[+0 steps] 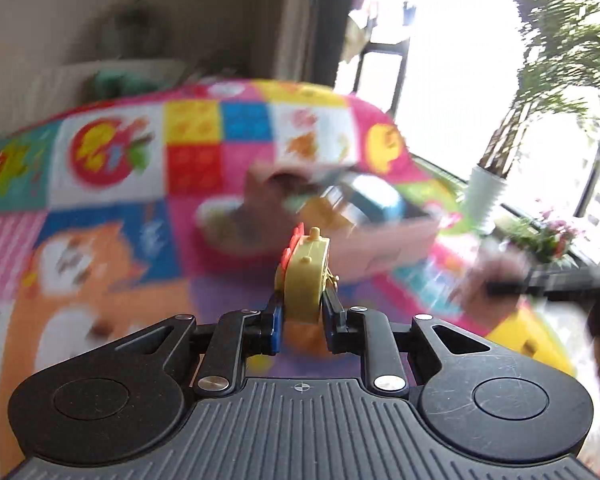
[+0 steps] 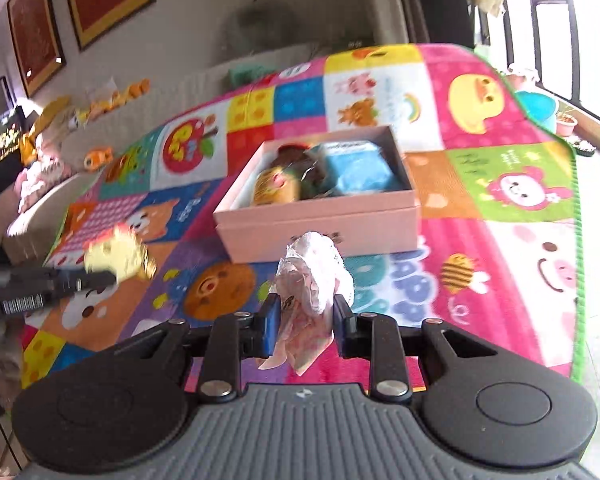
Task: Organize objects
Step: 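Drop the yellow toy into the box with the left gripper while the right drops the pink cloth in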
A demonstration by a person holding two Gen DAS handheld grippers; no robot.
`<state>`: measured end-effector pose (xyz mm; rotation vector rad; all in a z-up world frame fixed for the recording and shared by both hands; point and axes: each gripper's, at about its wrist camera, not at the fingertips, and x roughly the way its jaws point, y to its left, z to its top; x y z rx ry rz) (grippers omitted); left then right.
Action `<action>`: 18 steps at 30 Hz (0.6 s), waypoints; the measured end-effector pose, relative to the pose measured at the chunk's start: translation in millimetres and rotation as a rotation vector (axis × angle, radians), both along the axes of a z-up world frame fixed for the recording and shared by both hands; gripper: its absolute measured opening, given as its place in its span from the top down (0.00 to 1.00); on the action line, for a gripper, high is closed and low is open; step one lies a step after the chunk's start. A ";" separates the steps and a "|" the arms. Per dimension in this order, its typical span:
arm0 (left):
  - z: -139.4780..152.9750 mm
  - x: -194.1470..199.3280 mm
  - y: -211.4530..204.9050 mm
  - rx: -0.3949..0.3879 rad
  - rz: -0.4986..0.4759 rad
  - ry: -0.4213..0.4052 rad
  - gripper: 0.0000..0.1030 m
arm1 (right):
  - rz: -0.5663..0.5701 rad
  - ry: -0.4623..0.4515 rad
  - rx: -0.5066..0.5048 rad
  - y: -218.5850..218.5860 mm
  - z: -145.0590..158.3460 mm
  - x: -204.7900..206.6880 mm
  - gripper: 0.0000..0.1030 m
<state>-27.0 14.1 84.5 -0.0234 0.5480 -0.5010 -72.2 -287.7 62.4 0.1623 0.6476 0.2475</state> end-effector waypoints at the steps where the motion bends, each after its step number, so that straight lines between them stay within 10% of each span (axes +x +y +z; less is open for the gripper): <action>1: 9.0 7.4 -11.4 -0.004 -0.021 -0.018 0.78 | -0.003 -0.009 0.007 -3.4 -1.2 -1.0 0.74; 8: 22.7 89.6 -90.0 -0.159 -0.147 0.038 0.77 | -0.038 -0.026 0.085 -24.9 -13.1 -3.1 0.74; 18: -10.0 120.5 -68.9 -0.148 0.043 0.041 0.77 | -0.072 -0.021 0.090 -41.0 -18.6 3.5 0.74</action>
